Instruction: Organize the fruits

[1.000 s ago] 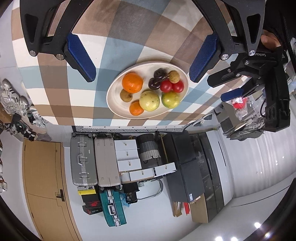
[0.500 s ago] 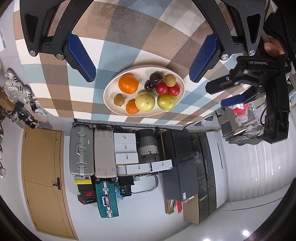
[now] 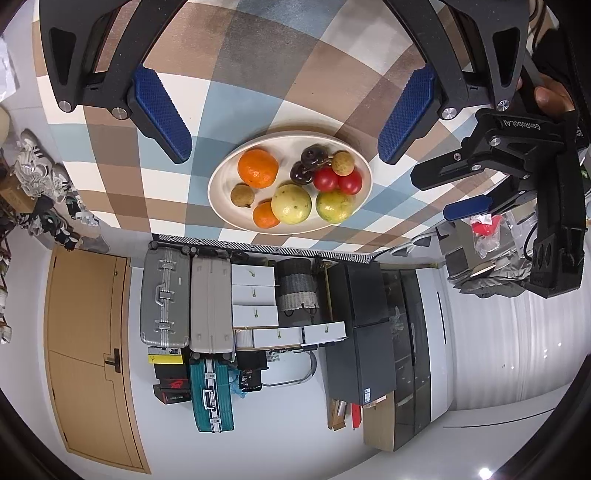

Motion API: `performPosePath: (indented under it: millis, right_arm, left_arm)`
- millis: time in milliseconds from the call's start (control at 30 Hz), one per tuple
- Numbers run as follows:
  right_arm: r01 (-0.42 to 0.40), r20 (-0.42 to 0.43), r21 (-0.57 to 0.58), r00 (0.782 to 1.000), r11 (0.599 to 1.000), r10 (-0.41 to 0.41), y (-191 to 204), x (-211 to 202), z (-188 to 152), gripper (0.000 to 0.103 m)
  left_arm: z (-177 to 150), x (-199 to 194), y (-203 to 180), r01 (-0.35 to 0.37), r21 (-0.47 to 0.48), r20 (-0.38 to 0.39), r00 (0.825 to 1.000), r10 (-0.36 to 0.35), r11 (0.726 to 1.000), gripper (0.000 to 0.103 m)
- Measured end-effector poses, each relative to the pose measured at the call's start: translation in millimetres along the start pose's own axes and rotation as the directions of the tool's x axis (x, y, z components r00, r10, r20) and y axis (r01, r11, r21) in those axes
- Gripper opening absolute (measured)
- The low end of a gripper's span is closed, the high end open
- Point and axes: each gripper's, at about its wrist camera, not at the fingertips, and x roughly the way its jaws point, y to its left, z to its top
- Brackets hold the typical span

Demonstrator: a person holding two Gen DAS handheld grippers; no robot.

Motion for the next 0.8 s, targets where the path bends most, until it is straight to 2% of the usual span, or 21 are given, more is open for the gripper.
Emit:
performPosePath:
  millis: [800]
  right_arm:
    - [-0.002,-0.004,0.01,1.0,1.0,0.002,-2.5,0.1,-0.4,0.103]
  left_arm:
    - [0.2,0.2,-0.6,-0.001,0.0,0.0,1.0,0.001,1.0,0.103]
